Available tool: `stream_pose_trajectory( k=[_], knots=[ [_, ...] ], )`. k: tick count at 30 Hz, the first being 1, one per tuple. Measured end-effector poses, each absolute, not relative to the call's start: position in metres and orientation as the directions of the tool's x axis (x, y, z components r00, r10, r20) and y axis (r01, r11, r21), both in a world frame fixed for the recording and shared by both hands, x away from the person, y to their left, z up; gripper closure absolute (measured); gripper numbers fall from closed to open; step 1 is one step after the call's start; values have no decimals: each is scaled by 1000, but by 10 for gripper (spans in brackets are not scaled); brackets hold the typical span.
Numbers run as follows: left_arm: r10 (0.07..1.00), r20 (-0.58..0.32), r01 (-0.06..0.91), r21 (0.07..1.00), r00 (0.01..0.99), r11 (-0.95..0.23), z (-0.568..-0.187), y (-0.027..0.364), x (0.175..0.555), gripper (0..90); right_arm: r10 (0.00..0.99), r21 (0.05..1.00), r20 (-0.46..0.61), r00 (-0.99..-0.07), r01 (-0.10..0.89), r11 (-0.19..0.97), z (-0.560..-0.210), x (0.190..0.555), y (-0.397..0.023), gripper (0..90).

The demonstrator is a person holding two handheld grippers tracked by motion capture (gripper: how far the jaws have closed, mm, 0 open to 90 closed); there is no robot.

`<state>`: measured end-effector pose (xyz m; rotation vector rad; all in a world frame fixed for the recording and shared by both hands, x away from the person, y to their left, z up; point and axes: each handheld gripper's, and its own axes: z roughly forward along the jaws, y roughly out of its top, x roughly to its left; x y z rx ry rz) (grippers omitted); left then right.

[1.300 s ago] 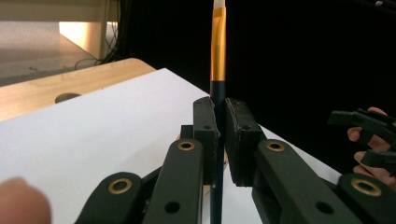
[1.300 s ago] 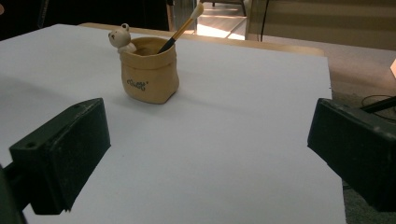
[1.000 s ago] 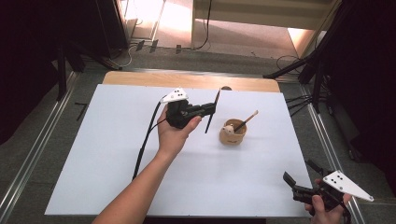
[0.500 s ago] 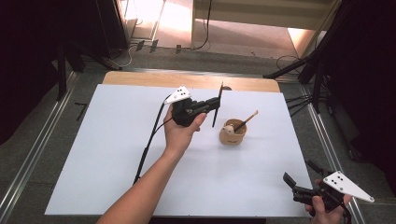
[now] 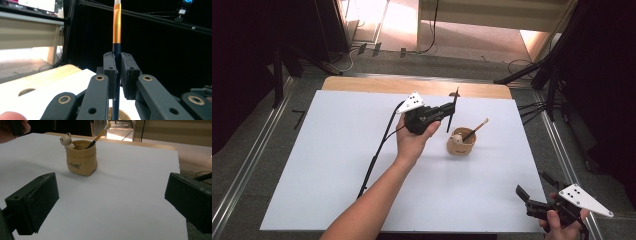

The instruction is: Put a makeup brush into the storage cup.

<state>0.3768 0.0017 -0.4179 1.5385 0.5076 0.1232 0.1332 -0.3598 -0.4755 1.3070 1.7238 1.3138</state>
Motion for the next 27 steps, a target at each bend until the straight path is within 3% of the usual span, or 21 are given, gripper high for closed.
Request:
stream_pose_trajectory(
  k=[27],
  knots=[
    [332,-265,235,963,905,129,-446,-24,395,850,938,939,99,-333,344,23,-476,132,-361,0]
  ],
)
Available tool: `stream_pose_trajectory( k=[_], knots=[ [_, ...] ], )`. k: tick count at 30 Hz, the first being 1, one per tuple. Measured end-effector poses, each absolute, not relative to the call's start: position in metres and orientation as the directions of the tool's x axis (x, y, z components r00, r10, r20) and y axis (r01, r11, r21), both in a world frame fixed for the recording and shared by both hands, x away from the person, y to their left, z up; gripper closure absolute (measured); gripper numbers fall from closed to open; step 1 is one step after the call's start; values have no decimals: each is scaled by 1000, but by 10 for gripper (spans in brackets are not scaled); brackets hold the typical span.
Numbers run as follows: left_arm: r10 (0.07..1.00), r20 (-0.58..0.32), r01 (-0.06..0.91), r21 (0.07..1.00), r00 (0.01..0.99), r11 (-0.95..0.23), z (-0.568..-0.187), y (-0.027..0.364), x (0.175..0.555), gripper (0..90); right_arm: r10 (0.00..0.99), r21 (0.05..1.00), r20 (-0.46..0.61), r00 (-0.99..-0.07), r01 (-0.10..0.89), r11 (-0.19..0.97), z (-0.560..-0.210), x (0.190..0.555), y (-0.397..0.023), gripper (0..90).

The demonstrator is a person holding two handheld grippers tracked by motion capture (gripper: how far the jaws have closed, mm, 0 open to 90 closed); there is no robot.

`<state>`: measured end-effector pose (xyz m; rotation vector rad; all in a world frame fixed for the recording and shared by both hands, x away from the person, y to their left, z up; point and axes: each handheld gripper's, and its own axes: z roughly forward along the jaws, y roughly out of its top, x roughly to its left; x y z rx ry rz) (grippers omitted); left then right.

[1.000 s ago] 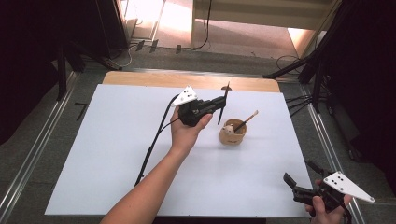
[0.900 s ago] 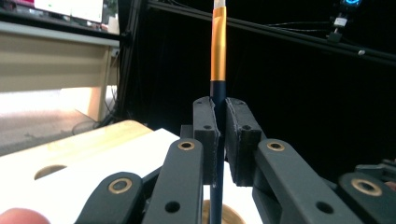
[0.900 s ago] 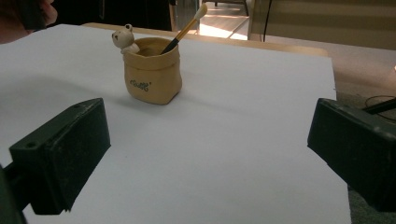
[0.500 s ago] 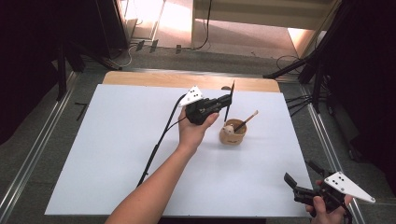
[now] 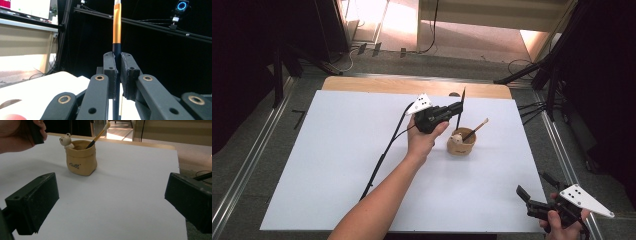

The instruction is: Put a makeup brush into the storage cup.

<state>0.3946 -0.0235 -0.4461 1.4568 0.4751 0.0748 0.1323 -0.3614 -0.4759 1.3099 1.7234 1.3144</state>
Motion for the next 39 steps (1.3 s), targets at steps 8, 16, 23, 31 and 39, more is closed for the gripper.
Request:
stream_pose_trajectory(
  k=[8,16,23,31,39],
  knots=[
    [324,-261,241,965,909,104,-454,-32,394,850,938,940,98,-333,341,23,-476,132,-362,0],
    [336,-266,259,964,904,67,-464,-34,398,850,937,940,99,-334,342,23,-476,132,-362,0],
    [325,-255,256,966,911,42,-470,-37,397,849,938,940,98,-334,341,23,-476,132,-362,0],
    [323,-255,267,964,912,8,-474,-36,396,849,937,940,99,-334,341,22,-476,132,-362,0],
    [334,-270,295,955,903,-25,-475,-34,396,825,937,939,98,-334,343,24,-476,132,-362,0]
  ],
)
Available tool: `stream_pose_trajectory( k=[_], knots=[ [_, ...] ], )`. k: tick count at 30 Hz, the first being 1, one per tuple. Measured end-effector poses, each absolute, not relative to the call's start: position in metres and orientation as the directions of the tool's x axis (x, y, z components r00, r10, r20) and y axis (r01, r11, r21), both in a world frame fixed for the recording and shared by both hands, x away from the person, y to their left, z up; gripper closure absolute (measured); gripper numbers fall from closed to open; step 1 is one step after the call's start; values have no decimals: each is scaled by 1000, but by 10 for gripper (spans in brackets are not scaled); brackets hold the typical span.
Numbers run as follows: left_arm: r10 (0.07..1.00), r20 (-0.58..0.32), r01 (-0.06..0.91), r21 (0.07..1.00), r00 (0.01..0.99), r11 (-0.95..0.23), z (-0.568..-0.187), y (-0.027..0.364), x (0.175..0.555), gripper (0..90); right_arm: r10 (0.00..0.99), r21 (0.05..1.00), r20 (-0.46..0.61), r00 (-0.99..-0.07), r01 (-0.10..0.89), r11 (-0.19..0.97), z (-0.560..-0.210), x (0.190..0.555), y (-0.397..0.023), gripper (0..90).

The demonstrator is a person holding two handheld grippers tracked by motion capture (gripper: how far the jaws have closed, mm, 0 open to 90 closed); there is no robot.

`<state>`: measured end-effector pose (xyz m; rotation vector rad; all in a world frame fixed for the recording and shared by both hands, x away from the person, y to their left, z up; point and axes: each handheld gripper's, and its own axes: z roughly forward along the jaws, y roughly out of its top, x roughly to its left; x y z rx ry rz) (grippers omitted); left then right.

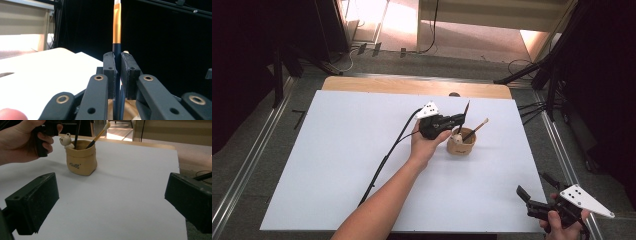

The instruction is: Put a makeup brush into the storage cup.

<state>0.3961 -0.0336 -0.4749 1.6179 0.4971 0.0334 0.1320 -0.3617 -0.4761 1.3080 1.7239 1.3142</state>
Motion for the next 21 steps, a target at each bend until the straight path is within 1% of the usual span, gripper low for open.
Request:
stream_pose_trajectory(
  k=[2,3,9,13,16,17,19,20,21],
  knots=[
    [338,-266,294,955,903,-32,-474,-34,395,742,937,939,99,-334,343,23,-476,132,-362,0],
    [335,-260,287,957,906,-35,-474,-33,395,723,938,939,98,-333,343,23,-476,132,-362,0],
    [323,-250,278,960,913,-43,-469,-30,393,676,938,939,99,-333,344,23,-476,132,-362,0],
    [318,-241,271,961,917,-54,-463,-26,390,614,937,938,101,-334,346,22,-476,132,-361,0],
    [317,-238,272,960,918,-66,-460,-22,389,518,937,938,104,-333,347,19,-476,132,-361,0],
    [322,-237,273,959,917,-71,-459,-21,389,458,937,938,103,-333,347,20,-476,132,-361,0],
    [318,-228,262,963,920,-68,-457,-17,388,436,937,938,101,-334,346,22,-476,132,-361,0],
    [329,-223,261,962,918,-77,-456,-15,388,400,937,938,98,-335,346,25,-477,133,-361,0],
    [327,-242,281,957,914,-76,-456,-14,388,333,937,938,98,-336,345,26,-477,133,-361,0]
  ],
)
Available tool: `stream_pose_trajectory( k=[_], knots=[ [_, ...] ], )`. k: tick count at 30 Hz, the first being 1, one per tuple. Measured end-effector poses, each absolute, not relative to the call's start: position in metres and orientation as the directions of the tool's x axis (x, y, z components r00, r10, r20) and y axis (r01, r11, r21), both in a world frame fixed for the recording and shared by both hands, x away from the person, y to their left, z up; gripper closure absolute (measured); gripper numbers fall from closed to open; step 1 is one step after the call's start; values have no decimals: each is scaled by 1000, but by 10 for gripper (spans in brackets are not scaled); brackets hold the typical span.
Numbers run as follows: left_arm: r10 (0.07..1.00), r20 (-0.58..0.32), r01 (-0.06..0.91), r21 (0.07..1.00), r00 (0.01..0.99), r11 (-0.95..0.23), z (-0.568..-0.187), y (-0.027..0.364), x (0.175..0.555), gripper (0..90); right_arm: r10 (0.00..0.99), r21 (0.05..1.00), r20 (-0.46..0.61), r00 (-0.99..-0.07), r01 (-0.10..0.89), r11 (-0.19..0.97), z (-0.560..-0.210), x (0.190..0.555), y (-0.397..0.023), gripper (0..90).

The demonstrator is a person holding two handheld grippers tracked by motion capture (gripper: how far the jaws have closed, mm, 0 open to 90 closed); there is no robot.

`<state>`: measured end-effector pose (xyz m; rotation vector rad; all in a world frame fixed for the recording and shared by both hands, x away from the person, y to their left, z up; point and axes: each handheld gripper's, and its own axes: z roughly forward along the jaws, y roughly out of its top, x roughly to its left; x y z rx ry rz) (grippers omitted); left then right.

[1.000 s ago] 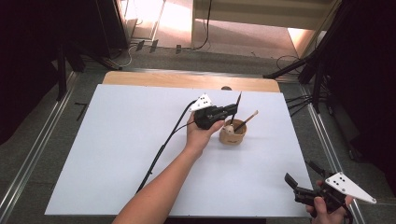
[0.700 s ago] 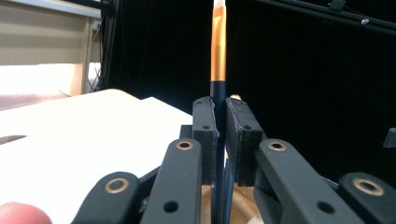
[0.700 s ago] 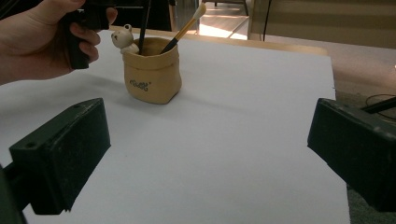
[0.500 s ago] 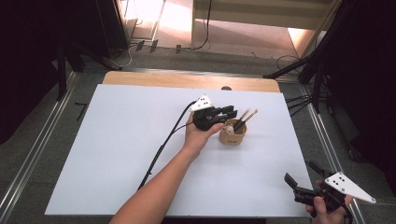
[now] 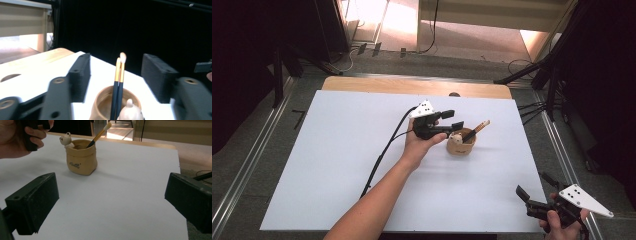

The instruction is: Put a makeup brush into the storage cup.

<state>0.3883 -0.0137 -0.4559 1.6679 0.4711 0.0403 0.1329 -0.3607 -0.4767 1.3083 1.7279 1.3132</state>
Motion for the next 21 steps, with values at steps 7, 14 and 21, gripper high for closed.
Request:
stream_pose_trajectory(
  k=[7,14,21],
  knots=[
    [329,-258,300,951,908,-81,-453,6,387,0,937,938,98,-334,347,26,-477,133,-360,0],
    [338,-210,253,963,917,-90,-445,30,376,0,938,937,95,-335,347,29,-477,134,-360,0],
    [375,-197,252,962,906,-103,-448,53,368,0,938,937,96,-334,349,29,-476,134,-358,0]
  ],
)
